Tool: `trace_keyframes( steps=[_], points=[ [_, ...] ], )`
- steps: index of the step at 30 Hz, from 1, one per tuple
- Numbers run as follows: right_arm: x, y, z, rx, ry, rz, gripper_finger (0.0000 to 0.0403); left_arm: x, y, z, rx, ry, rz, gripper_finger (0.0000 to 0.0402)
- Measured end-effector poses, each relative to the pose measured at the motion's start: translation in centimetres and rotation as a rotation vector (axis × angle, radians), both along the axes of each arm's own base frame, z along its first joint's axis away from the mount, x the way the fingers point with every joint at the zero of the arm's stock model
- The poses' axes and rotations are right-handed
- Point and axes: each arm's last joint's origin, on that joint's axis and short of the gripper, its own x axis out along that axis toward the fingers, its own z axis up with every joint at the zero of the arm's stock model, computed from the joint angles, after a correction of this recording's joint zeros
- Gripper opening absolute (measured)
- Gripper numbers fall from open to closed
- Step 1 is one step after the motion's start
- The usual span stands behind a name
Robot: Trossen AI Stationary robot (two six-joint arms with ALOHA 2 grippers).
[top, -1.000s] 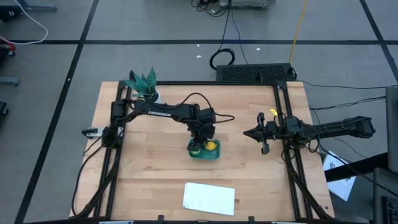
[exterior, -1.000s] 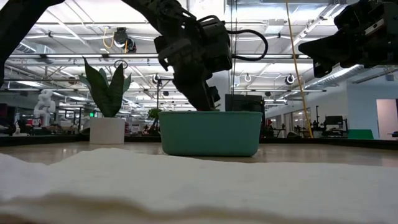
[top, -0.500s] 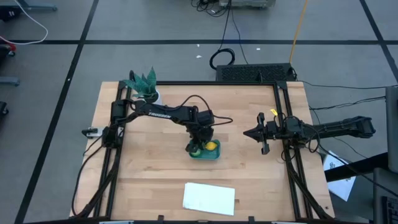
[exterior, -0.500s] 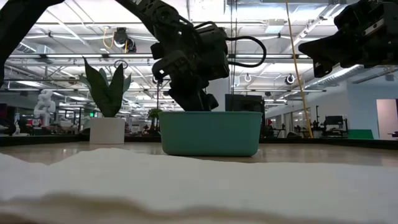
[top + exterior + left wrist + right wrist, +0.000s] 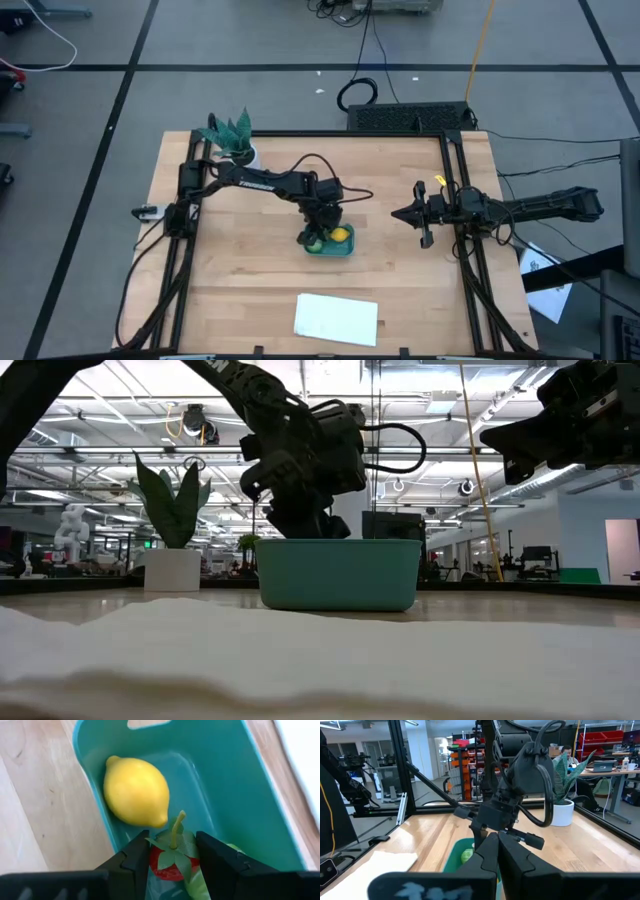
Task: Pick and placing Produce into tupperware
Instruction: Put the strawberry into the blue bin
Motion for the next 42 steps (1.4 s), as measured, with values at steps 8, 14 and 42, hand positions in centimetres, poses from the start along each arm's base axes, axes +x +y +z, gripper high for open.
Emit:
trace_keyframes(
  steps=[8,14,42],
  points=[
    [0.0,0.0,0.0,0.000,0.000,0.000,0.0000,0.0,0.0,-0.1,0.057,0.015,0.024,0.0145],
    [0.0,0.0,0.0,0.000,0.000,-0.001,0.0000,-0.1,-0.4,-0.2,0.100,0.019,0.000,0.0145],
    [0.0,0.0,0.0,0.000,0.000,0.000,0.0000,-0.1,-1.1,-0.2,0.141,0.027,-0.014,0.0145]
  ],
)
